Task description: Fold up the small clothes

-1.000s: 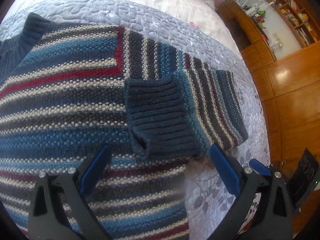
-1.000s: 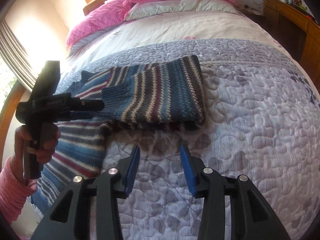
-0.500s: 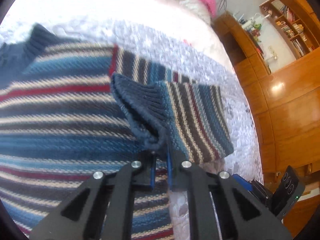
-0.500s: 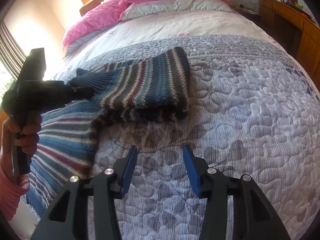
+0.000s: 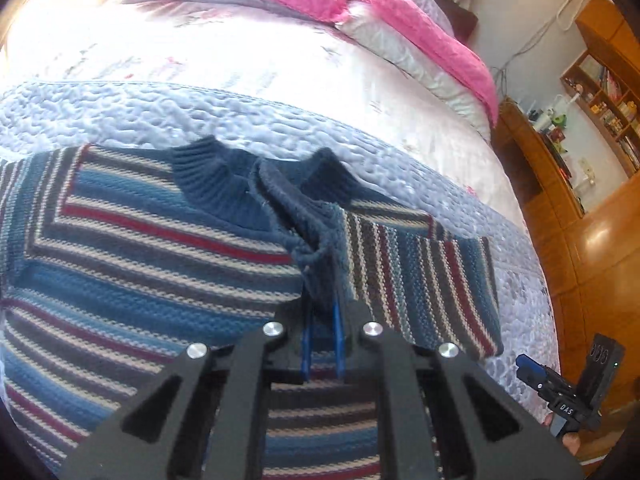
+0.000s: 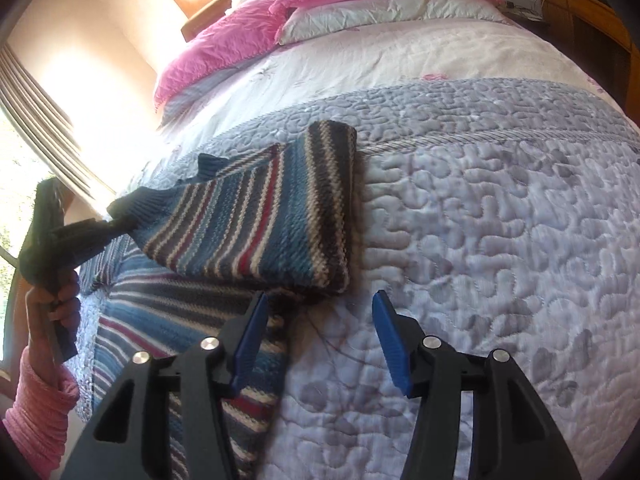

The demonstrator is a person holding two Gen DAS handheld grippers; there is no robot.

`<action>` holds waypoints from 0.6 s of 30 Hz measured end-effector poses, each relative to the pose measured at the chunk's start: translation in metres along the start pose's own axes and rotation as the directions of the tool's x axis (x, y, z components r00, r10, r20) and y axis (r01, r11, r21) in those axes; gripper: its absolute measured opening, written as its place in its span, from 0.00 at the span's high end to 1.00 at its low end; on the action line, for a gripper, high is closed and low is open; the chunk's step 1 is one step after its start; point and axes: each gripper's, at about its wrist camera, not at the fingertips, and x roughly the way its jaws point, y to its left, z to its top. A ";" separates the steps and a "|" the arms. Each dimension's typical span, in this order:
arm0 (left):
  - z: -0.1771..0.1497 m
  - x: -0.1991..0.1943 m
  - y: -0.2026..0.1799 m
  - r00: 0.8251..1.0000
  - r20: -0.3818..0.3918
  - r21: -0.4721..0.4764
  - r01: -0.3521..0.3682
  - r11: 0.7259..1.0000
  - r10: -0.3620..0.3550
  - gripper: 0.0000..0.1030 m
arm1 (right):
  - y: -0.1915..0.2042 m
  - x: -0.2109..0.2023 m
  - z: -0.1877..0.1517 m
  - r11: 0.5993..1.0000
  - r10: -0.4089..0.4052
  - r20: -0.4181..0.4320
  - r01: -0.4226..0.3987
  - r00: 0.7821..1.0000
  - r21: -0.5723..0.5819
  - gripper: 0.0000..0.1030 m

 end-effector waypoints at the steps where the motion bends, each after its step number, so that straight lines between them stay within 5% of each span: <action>1: 0.002 -0.002 0.013 1.000 0.006 -0.009 -0.014 1.000 0.014 0.93 | 0.005 0.006 0.005 1.000 0.028 -0.001 -0.028 1.000 0.007 0.47; 6: 0.008 -0.003 0.053 0.999 -0.015 -0.035 -0.037 0.999 0.036 0.93 | 0.030 0.042 0.023 0.995 0.100 -0.034 -0.099 0.994 0.021 0.47; 14: -0.011 0.047 0.084 0.989 -0.120 -0.063 -0.097 0.993 0.089 0.84 | 0.024 0.087 0.012 1.000 -0.003 -0.144 0.008 0.990 0.029 0.49; 18: -0.013 0.041 0.089 0.991 -0.112 -0.074 -0.079 0.994 0.071 0.79 | 0.038 0.090 0.011 0.998 -0.067 -0.148 0.063 0.987 -0.029 0.48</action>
